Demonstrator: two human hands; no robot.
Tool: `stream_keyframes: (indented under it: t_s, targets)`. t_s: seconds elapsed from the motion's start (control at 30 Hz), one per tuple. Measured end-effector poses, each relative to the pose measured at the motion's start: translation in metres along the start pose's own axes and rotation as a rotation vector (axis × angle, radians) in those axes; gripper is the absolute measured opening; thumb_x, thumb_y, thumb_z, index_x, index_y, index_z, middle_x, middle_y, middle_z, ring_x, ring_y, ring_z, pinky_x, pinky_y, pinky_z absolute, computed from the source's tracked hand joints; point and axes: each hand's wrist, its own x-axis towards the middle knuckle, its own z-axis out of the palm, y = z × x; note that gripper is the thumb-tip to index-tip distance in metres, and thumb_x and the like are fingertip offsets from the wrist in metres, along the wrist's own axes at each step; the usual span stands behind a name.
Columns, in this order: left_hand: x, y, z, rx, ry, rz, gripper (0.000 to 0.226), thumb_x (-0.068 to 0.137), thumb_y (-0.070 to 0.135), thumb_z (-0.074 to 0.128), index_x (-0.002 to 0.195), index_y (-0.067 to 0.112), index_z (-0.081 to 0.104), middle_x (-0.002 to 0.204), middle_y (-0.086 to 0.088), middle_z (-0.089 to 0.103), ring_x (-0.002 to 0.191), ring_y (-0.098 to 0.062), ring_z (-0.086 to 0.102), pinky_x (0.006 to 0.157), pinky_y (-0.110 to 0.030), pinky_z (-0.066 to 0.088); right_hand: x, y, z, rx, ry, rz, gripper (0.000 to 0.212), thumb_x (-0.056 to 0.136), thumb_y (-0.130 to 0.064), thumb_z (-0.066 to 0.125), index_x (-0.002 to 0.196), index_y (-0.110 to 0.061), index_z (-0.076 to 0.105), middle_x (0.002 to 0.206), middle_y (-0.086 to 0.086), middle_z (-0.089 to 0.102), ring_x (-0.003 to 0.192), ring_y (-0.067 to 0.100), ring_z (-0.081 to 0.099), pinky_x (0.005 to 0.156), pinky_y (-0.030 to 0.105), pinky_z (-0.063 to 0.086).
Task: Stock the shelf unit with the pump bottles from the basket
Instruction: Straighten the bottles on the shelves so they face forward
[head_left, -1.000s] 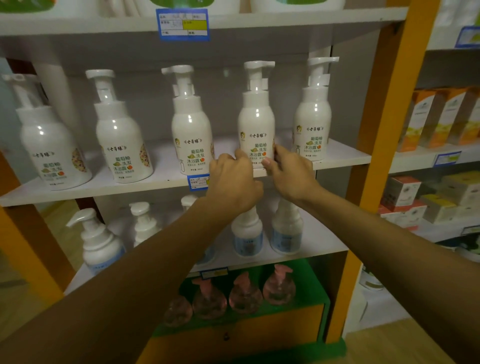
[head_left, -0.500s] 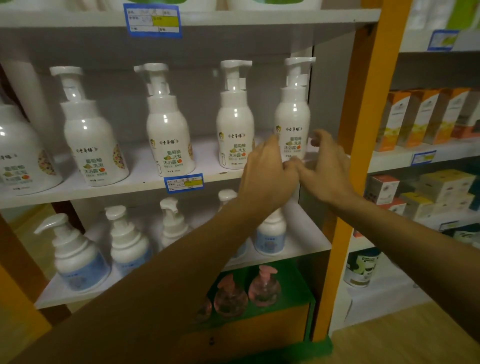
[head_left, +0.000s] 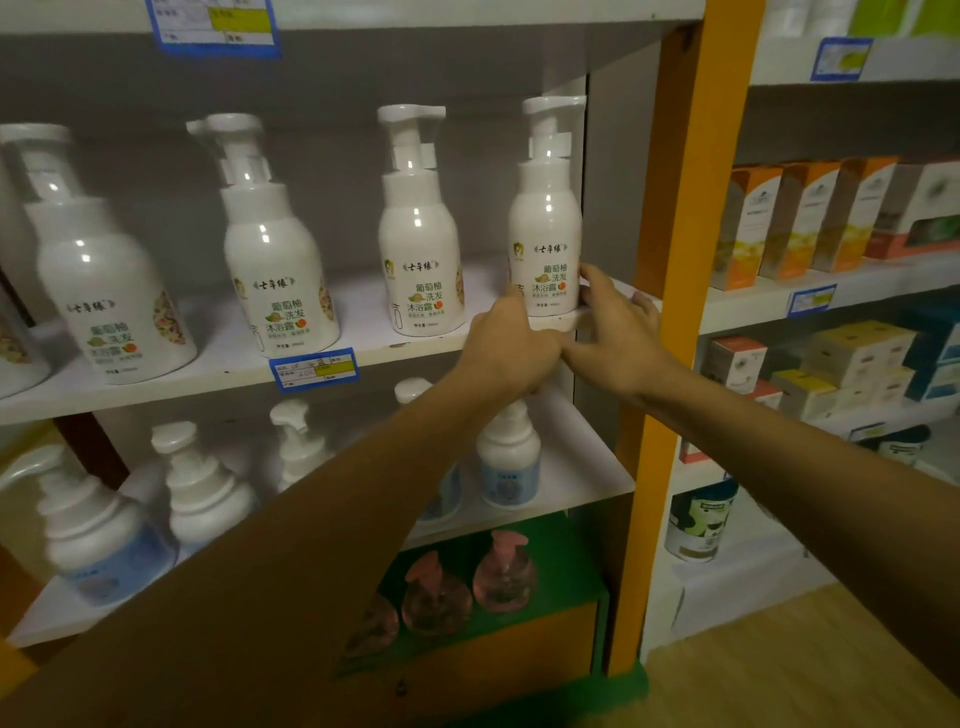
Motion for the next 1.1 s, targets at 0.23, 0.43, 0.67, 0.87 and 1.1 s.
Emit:
stream_keyframes:
  t_s: [0.23,0.43,0.67,0.87,1.1]
  targets:
    - [-0.001,-0.001,0.006,0.015,-0.015,0.035,0.049,0.087,0.006,0.050,0.134,0.017,0.039,0.114,-0.010,0.059,0.066,-0.025,0.063,0.036,-0.015,0.044,0.001,0.000,0.000,0.045,0.023,0.011,0.067,0.080,-0.031,0.070,0.136,-0.020,0.036,0.135,0.001,0.054,0.130,0.023,0.046,0.117,0.052,0.017]
    - [-0.056,-0.027,0.012,-0.049,0.351,0.328,0.035,0.086,0.002,0.050,0.120,0.008,0.054,0.115,-0.009,0.064,0.091,-0.024,0.065,0.081,-0.036,0.056,-0.060,-0.009,0.024,0.044,0.459,-0.023,0.060,0.087,-0.021,0.060,0.140,-0.013,0.034,0.135,0.011,0.049,0.127,0.023,0.042,0.107,0.039,0.037]
    - [-0.150,-0.149,0.004,-0.019,0.544,0.121,0.025,0.087,0.003,0.051,0.093,0.027,0.051,0.085,0.015,0.057,0.077,0.006,0.056,0.072,-0.007,0.045,-0.173,-0.035,0.117,0.208,0.036,-0.086,0.047,0.086,-0.008,0.061,0.130,-0.009,0.046,0.119,0.010,0.057,0.109,0.020,0.053,0.091,0.025,0.044]
    - [-0.181,-0.230,-0.060,0.079,0.811,-0.106,0.016,0.089,0.007,0.049,0.103,0.008,0.055,0.101,-0.006,0.062,0.090,-0.015,0.057,0.077,-0.020,0.044,-0.196,-0.097,0.186,0.345,-0.311,-0.060,0.051,0.088,-0.008,0.054,0.137,-0.008,0.041,0.130,0.012,0.054,0.117,0.025,0.054,0.098,0.045,0.045]
    - [-0.187,-0.281,-0.125,0.080,1.002,-0.212,0.028,0.087,0.010,0.042,0.110,-0.005,0.050,0.103,-0.014,0.050,0.097,-0.028,0.052,0.086,-0.042,0.045,-0.189,-0.173,0.249,0.471,-0.460,-0.102,0.053,0.086,-0.001,0.055,0.137,-0.004,0.040,0.130,0.018,0.055,0.115,0.029,0.054,0.098,0.037,0.045]
